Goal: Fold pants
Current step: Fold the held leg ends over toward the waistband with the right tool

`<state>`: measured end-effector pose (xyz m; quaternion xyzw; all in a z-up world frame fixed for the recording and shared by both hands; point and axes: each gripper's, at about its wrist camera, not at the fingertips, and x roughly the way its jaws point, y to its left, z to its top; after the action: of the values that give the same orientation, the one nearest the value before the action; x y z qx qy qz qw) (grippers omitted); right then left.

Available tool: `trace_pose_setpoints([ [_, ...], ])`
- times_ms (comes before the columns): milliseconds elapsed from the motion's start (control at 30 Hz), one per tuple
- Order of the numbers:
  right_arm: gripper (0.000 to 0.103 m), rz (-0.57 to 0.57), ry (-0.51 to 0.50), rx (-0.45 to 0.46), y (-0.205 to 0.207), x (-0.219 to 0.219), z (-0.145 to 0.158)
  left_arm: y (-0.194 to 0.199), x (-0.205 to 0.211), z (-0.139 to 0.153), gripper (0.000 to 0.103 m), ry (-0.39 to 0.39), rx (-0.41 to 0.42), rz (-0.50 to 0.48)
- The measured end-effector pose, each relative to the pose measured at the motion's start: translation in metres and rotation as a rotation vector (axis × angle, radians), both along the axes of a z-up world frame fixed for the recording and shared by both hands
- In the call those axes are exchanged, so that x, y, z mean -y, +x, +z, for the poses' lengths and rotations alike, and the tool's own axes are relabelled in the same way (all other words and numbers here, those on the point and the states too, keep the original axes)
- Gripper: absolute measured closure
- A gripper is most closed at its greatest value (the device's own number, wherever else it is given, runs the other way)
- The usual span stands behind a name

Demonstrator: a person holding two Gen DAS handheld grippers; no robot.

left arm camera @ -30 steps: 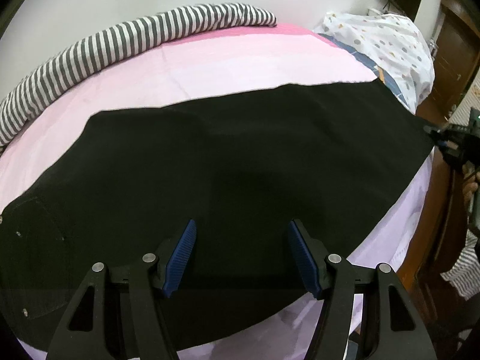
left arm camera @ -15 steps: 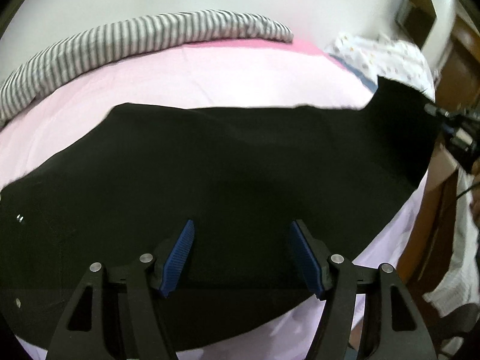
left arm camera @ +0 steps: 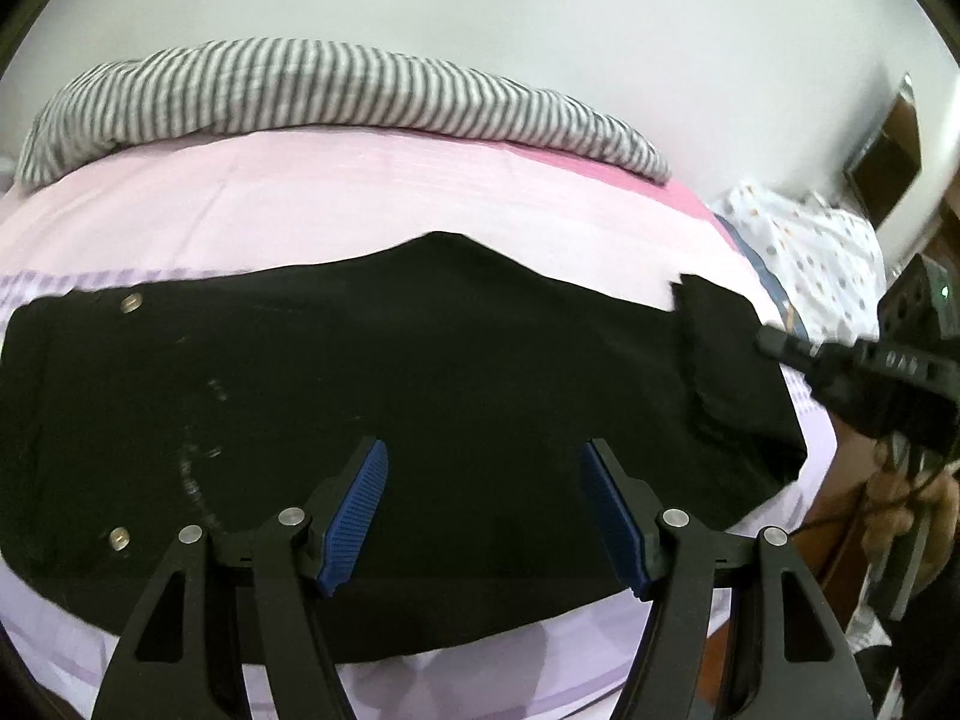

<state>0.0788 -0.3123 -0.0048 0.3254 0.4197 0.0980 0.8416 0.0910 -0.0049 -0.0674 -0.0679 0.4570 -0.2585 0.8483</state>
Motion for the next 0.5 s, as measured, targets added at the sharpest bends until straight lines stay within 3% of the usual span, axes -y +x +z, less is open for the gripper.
trace_pose_setpoints([
  [267,0.095,0.021,-0.278,-0.089,-0.027,-0.016,-0.004,-0.003,-0.009,-0.013,0.035,-0.007,-0.026,-0.004],
  [400,0.077,-0.006,-0.474,-0.135,-0.040,-0.005,-0.002,-0.001,-0.008,-0.018,0.035,-0.014,-0.033,-0.008],
  [467,0.073,-0.010,-0.548,-0.159,-0.045,-0.002,-0.003,0.000,-0.007,-0.019,0.035,-0.018,-0.037,-0.008],
  [500,0.073,0.008,-0.648,-0.160,-0.046,-0.006,-0.002,0.000,-0.007,-0.020,0.035,-0.020,-0.039,-0.007],
])
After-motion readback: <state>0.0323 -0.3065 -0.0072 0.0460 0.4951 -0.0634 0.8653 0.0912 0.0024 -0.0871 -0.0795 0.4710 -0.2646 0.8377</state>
